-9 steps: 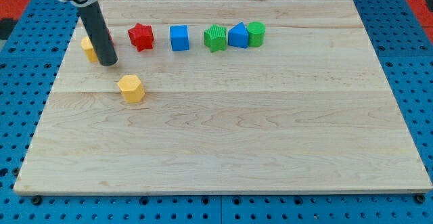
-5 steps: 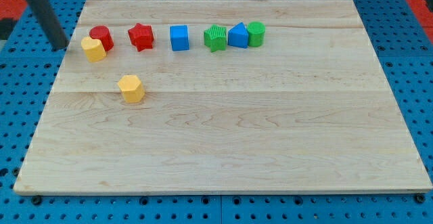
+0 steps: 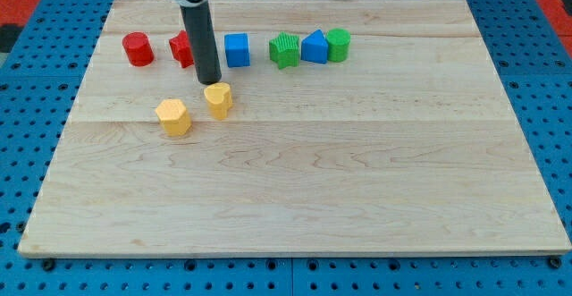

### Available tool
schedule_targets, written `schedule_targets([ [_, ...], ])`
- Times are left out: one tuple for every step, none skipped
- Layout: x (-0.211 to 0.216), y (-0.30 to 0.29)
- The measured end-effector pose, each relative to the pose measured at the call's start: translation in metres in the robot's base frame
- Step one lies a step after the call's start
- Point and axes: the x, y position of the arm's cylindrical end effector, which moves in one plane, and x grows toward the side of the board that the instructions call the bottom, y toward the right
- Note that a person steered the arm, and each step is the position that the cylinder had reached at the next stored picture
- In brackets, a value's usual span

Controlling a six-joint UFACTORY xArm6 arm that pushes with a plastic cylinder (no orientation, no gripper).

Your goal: Keep the yellow heart at the right of the green circle

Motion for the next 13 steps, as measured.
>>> schedule_targets([
  [0.047,-0.012],
  [0.057,0.028],
  [0.017,0.151],
  [0.022,0.202],
  [0.054,0.203],
  [0.023,0.25],
  [-0.015,0.265],
  [-0.033,0.28],
  [-0.053,0.281],
  [-0.063,0.277],
  [-0.045,0.316],
  [-0.015,0.316],
  [-0.016,0.289],
])
